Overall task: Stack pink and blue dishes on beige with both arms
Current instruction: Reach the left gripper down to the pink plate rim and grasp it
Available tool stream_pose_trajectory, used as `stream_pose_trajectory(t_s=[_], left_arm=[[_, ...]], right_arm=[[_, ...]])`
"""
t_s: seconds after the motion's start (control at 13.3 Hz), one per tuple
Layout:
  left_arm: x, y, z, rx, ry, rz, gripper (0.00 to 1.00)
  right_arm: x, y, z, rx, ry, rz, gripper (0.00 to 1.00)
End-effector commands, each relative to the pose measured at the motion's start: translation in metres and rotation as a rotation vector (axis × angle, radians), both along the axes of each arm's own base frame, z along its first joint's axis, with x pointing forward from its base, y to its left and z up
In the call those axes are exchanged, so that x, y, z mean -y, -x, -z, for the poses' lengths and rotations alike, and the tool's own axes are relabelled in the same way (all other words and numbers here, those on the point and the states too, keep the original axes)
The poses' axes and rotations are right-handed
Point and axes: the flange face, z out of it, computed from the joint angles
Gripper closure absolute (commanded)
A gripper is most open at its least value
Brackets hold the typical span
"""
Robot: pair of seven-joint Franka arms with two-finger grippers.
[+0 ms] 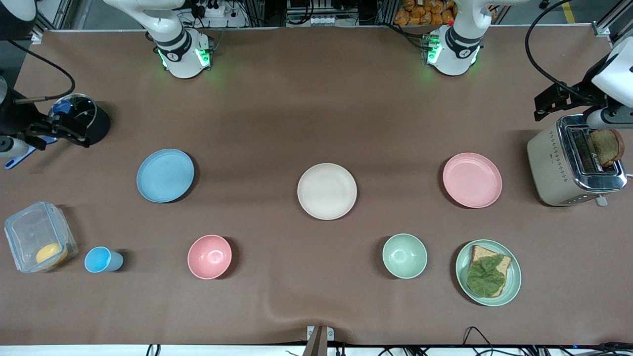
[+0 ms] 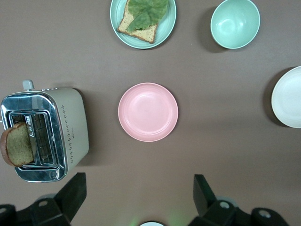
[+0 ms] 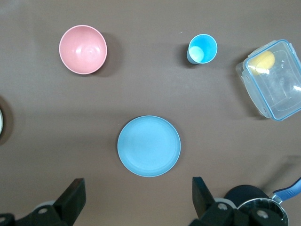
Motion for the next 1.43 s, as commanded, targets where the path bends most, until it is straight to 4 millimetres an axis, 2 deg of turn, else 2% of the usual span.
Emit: stream_pose_trajectory(t_s=[0.0, 0.3, 0.53, 0.6, 0.68, 0.83, 0.9, 1.05, 1.21, 1.36], left_arm=[[-0.002, 0.006, -0.003, 0.001, -0.017, 0.017, 0.00], [-0.004, 0.001, 0.009, -0.021, -0.023, 0.034, 0.00], [-0.003, -0.014, 0.043, -0.031, -0.052, 0.045, 0.00], [-0.005, -0.018, 0.060, -0.026, -0.075, 0.049, 0.00], [-0.007, -0.023, 0.084, -0.020, -0.075, 0.053, 0.00], [-0.009, -0.026, 0.128, -0.016, -0.072, 0.059, 0.00], [-0.023, -0.028, 0.158, -0.016, -0.069, 0.042, 0.00], [-0.037, -0.023, 0.210, 0.010, -0.061, 0.036, 0.00], [-0.059, -0.020, 0.254, 0.014, -0.053, 0.045, 0.00], [-0.091, -0.024, 0.296, -0.005, -0.042, 0.054, 0.00]], right_arm=[[0.003, 0.000, -0.006, 0.010, -0.014, -0.008, 0.00], [0.004, 0.000, -0.003, 0.010, -0.014, -0.004, 0.00], [0.007, 0.002, 0.001, -0.019, -0.001, -0.005, 0.00], [0.013, 0.005, 0.003, -0.039, 0.002, 0.005, 0.00], [0.027, 0.005, 0.004, -0.044, 0.000, 0.027, 0.00], [0.031, 0.009, 0.016, -0.096, -0.002, 0.036, 0.00], [0.031, 0.007, 0.021, -0.110, -0.005, 0.035, 0.00], [0.031, 0.007, 0.021, -0.113, -0.005, 0.034, 0.00], [0.031, 0.007, 0.024, -0.119, -0.004, 0.034, 0.00], [0.027, 0.004, 0.029, -0.128, -0.004, 0.030, 0.00]])
